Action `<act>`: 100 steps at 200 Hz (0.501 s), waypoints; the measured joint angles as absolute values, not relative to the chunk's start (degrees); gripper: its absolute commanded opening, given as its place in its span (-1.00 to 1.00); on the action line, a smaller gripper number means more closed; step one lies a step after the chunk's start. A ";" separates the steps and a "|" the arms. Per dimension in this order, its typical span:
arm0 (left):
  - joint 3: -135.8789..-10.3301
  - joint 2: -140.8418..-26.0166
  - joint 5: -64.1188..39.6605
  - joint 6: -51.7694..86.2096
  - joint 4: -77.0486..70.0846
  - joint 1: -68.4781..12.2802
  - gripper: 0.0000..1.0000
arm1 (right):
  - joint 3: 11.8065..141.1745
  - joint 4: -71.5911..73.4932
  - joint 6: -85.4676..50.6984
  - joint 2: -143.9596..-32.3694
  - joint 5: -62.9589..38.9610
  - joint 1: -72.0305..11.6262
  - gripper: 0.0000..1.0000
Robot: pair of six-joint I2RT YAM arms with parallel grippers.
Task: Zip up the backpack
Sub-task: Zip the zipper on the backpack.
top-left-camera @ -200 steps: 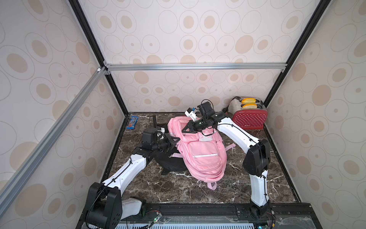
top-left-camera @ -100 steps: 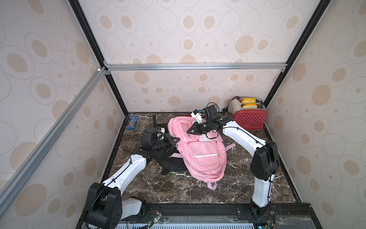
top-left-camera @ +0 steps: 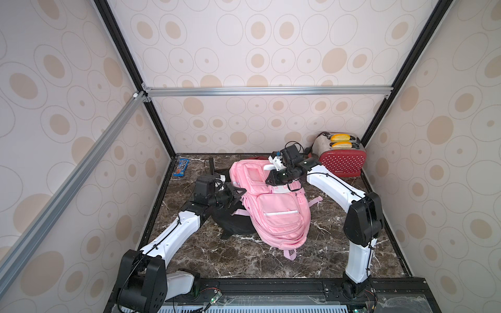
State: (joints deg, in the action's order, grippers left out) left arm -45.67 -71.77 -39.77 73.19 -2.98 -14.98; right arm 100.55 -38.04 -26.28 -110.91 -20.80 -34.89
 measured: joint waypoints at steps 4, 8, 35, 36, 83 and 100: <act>-45.67 -71.77 -39.72 73.12 -2.90 -14.98 -1.00 | 100.92 -38.52 -25.54 -110.91 -20.99 -34.68 0.06; -45.67 -71.77 -39.68 73.01 -2.70 -14.98 -1.00 | 101.45 -39.29 -25.63 -110.91 -21.04 -34.35 0.09; -45.74 -71.77 -39.13 71.50 -0.69 -14.72 -1.00 | 103.74 -42.46 -24.36 -110.24 -20.95 -30.48 0.16; -45.74 -71.77 -39.13 71.48 -0.62 -14.72 -1.00 | 103.74 -42.52 -24.36 -110.19 -20.91 -30.35 0.16; -47.31 -71.85 -38.15 66.98 5.98 -13.58 -1.00 | 103.68 -47.22 -22.81 -109.12 -15.68 -18.46 0.16; -48.05 -72.31 -38.09 64.90 8.82 -12.56 -1.00 | 105.49 -49.52 -21.87 -110.89 -13.78 -16.53 0.16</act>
State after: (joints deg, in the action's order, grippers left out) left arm -48.05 -72.31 -38.09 64.90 8.82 -12.56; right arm 105.49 -49.52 -21.87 -110.89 -13.78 -16.53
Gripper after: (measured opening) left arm 0.098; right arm 0.579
